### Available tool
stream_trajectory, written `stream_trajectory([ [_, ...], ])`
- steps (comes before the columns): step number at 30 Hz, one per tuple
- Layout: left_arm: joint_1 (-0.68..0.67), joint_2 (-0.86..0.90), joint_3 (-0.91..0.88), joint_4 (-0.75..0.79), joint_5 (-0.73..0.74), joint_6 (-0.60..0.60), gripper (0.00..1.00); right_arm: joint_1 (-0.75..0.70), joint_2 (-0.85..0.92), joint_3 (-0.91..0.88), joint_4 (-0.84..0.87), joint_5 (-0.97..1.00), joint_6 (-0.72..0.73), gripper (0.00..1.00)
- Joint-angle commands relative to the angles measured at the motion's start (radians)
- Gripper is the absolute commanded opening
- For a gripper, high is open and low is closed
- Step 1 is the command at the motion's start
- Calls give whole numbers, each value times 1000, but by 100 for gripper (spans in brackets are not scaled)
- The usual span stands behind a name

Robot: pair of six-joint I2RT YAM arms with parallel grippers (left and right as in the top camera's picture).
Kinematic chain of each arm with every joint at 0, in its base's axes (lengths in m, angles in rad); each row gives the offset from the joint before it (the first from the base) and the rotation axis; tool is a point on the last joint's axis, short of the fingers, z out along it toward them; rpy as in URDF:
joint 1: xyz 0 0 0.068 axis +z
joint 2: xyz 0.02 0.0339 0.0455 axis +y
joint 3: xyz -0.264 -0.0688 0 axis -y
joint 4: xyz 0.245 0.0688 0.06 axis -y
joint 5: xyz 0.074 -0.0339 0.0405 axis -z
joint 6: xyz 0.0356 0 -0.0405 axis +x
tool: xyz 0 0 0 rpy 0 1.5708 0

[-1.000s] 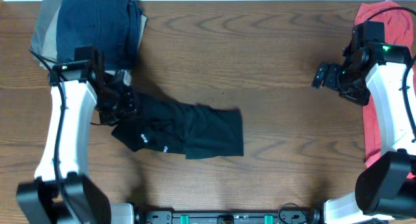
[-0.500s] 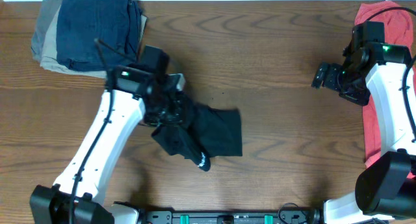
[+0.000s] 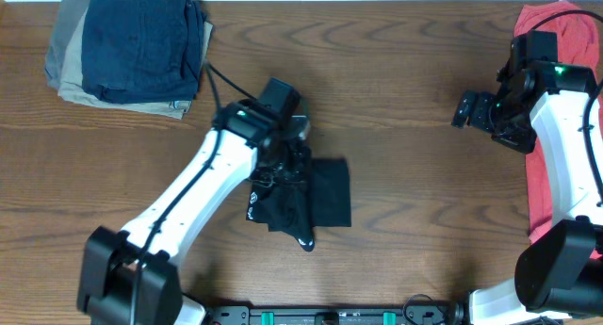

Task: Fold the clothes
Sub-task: 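Fold the left end of the black strip rightward with the left gripper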

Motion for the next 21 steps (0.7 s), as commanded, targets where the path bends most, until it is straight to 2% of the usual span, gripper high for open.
stream_trajectory([
  [1,-35,47,-5,33,-4,-28,7,-3,-5,3,-2,7,-9,99],
  [5,-75,109,-5,68,-4,-68,8,-3,-5,3,-2,7,-9,99],
  [7,-93,133,-5,79,-4,-83,17,-3,-5,3,-2,7,-8,99],
  [9,-107,140,-5,84,-4,-83,41,-3,-5,3,-2,7,-8,99],
  [10,-115,140,-5,85,-4,-83,67,-3,-5,3,-2,7,-8,99],
  [11,-119,138,-4,85,-3,-83,82,-3,-5,3,-2,7,-8,99],
  [12,-124,136,-3,84,0,-83,91,-3,-5,3,-2,7,-9,99],
  [15,-131,119,10,75,28,-82,96,-3,-5,3,-2,7,-9,99],
  [21,-132,8,42,61,79,-79,96,-3,-5,3,-2,8,-8,99],
])
